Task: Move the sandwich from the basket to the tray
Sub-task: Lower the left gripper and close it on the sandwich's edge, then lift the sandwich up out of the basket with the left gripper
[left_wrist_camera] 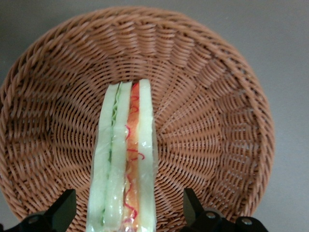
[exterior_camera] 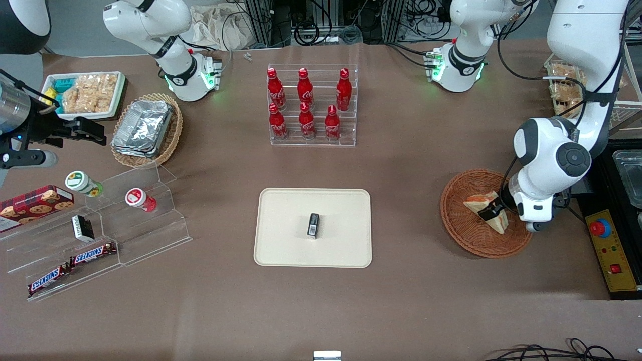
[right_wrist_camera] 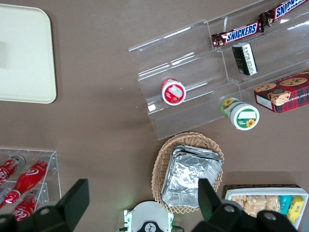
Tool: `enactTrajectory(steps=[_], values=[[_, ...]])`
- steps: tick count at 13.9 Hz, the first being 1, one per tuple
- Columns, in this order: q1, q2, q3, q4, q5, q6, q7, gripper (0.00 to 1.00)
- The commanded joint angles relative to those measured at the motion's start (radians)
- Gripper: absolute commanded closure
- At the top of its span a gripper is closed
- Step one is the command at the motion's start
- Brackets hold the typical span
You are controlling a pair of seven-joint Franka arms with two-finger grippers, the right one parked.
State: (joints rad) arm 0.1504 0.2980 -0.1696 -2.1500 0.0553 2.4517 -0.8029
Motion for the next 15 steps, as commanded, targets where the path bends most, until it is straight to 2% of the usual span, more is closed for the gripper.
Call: enactTrajectory(steps=[1, 2, 3, 4, 9, 15], values=[[0.005, 0.007, -0.005, -0.031, 0.001, 0.053, -0.058, 0.01], [0.004, 0.021, -0.005, -0.028, 0.001, 0.061, -0.082, 0.27], [0.004, 0.029, -0.005, -0.022, 0.001, 0.064, -0.113, 0.74], [0.004, 0.032, -0.007, -0.015, 0.001, 0.066, -0.12, 1.0], [0.004, 0.009, -0.007, 0.051, 0.003, -0.001, -0.113, 1.0], [-0.008, 0.015, -0.019, 0.503, -0.011, -0.539, -0.092, 1.0]])
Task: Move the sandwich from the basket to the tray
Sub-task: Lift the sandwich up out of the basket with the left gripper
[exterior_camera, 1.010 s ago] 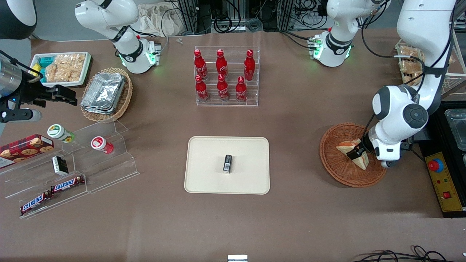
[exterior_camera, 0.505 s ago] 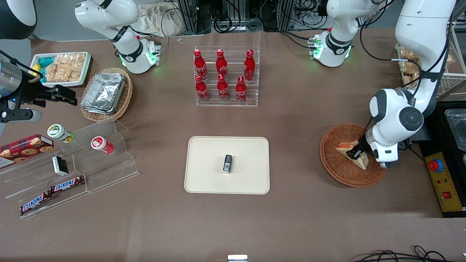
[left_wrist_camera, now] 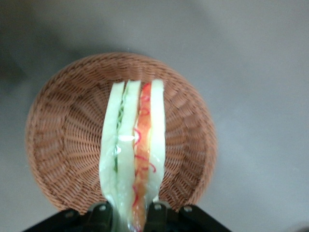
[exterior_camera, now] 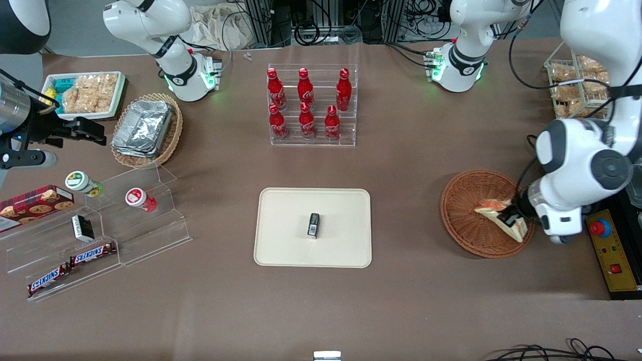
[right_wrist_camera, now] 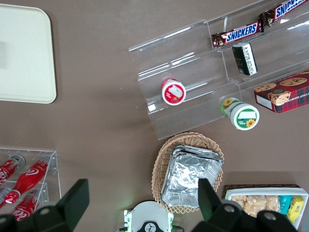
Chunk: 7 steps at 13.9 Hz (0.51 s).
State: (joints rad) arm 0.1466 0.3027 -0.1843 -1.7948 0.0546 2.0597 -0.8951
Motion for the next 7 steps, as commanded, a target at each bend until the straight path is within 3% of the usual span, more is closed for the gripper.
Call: enactTrajectory(steps=[1, 3, 7], values=[[-0.004, 0.015, -0.01, 0.228, -0.025, -0.227, 0.055, 1.0], [-0.004, 0.036, -0.038, 0.406, -0.09, -0.399, 0.136, 1.0], [-0.024, 0.123, -0.203, 0.581, -0.082, -0.477, 0.249, 1.0]])
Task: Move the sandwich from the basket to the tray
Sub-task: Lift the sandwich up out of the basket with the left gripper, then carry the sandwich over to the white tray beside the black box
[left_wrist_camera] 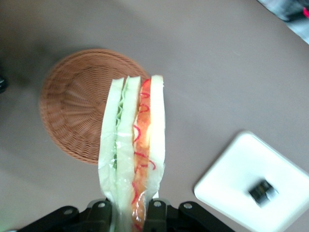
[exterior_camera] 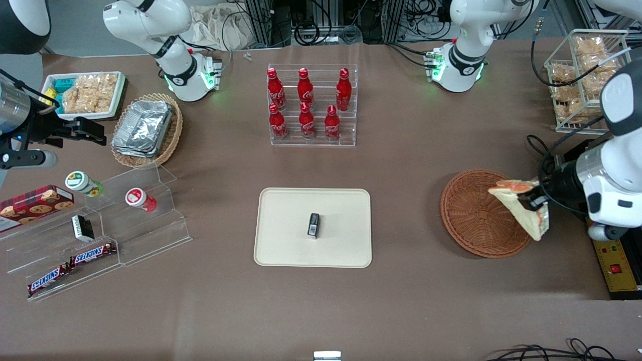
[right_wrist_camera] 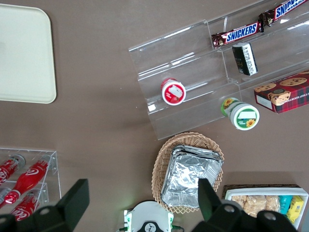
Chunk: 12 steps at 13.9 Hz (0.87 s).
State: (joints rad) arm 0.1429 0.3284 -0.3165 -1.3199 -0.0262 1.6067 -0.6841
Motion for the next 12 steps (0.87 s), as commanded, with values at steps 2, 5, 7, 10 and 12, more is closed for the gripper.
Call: enactTrajectory(steps=[2, 5, 7, 10, 12], values=[[-0.1, 0.148, -0.078, 0.143, 0.044, -0.015, 0.04, 1.0], [-0.224, 0.24, -0.076, 0.145, 0.115, 0.128, 0.034, 1.0], [-0.288, 0.319, -0.076, 0.145, 0.17, 0.189, 0.028, 1.0], [-0.37, 0.438, -0.075, 0.149, 0.244, 0.318, -0.015, 1.0], [-0.422, 0.5, -0.073, 0.149, 0.267, 0.39, -0.052, 1.0]])
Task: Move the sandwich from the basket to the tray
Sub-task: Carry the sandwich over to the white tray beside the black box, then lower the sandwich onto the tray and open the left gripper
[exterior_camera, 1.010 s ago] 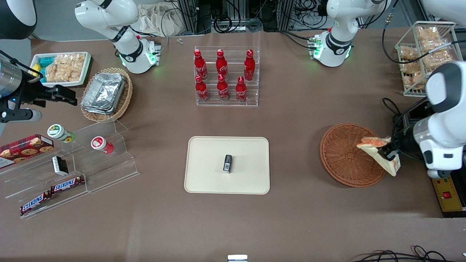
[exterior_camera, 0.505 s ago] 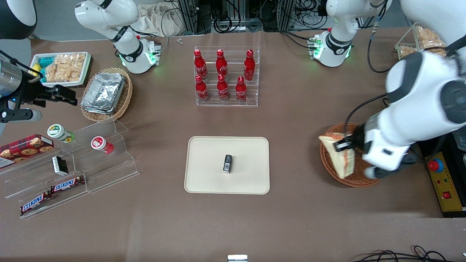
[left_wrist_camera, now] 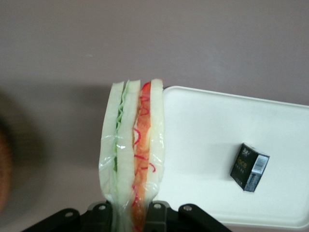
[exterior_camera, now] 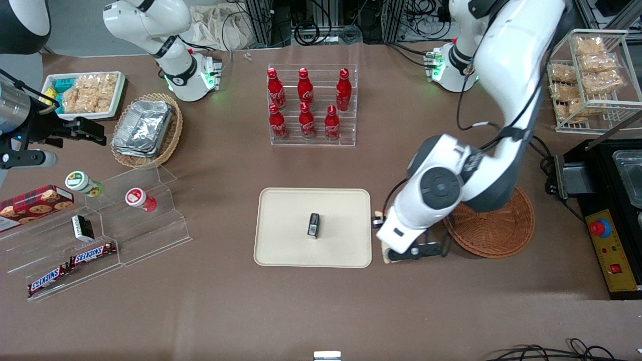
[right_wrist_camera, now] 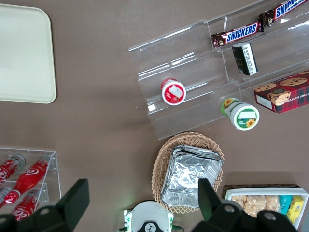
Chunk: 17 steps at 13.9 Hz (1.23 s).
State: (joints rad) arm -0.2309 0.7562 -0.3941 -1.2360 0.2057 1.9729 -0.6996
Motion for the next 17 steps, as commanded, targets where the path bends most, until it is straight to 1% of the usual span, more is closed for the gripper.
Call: enactTrajectory(steps=[1, 3, 8, 9, 10, 11, 13, 16, 17], values=[[-0.06, 0.092, 0.003, 0.067, 0.035, 0.027, -0.041, 1.0], [-0.076, 0.124, 0.003, 0.064, 0.035, 0.029, -0.055, 1.0], [-0.116, 0.181, 0.004, 0.058, 0.037, 0.105, -0.066, 1.0], [-0.116, 0.184, 0.004, 0.058, 0.037, 0.113, -0.064, 0.92], [-0.116, 0.187, 0.004, 0.056, 0.038, 0.112, -0.064, 0.23], [-0.117, 0.184, 0.004, 0.055, 0.055, 0.112, -0.064, 0.0], [-0.116, 0.17, 0.004, 0.056, 0.095, 0.103, -0.067, 0.0], [-0.102, 0.138, 0.004, 0.056, 0.095, 0.093, -0.104, 0.0], [-0.093, 0.121, 0.004, 0.056, 0.09, 0.065, -0.107, 0.0]])
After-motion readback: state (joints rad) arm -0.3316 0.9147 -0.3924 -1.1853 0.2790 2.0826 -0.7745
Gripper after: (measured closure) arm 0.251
